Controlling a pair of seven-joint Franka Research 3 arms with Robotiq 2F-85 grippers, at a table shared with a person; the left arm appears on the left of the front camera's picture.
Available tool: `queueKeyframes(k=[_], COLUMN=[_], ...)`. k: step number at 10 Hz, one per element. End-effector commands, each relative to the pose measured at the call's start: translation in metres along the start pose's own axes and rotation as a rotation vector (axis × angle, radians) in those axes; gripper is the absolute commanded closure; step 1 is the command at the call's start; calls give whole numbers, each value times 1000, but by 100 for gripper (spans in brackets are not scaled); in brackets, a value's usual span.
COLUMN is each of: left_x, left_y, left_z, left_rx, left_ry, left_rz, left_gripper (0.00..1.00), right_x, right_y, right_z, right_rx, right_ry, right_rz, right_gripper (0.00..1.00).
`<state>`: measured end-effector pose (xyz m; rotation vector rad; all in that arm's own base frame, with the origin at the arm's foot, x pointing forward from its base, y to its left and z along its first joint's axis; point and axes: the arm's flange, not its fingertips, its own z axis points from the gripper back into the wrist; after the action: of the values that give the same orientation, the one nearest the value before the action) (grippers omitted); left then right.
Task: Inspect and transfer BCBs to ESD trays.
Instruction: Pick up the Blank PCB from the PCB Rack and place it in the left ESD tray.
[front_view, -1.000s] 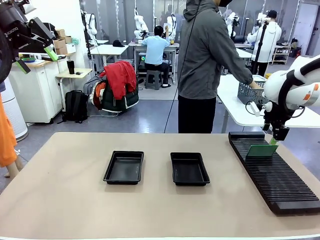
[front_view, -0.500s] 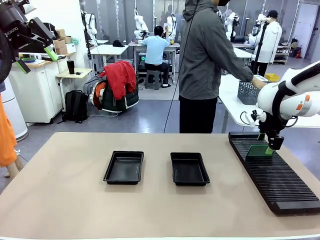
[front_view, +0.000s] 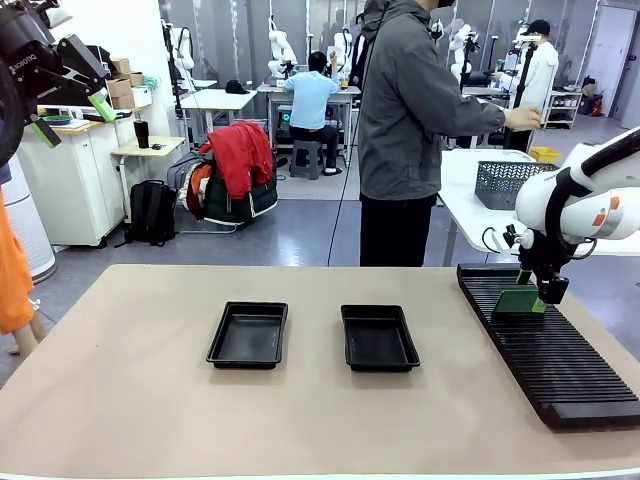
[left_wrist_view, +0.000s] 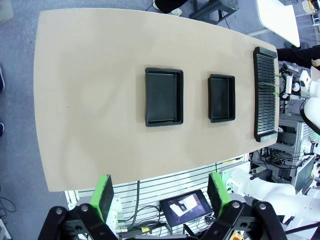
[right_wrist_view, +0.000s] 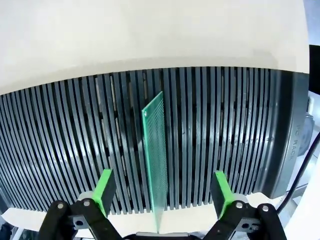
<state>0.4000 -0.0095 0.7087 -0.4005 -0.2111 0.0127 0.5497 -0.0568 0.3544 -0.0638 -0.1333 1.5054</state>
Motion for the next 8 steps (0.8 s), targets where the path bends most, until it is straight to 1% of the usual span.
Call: queueKeyframes(k=[1, 7, 8], left_x=[0, 0, 0], left_y=[1, 1, 1], left_z=[0, 0, 0], left_rx=[-2, -2, -2], left_ry=[0, 0, 0], left_rz=[2, 2, 2], left_gripper=[0, 0, 0], right_x=[3, 4, 2], right_y=[0, 0, 0], right_z=[1, 0, -1], right_rx=[3, 1, -13], right_ry=[-1, -1, 12], right_rz=[6, 6, 28], right_gripper=[0, 0, 0])
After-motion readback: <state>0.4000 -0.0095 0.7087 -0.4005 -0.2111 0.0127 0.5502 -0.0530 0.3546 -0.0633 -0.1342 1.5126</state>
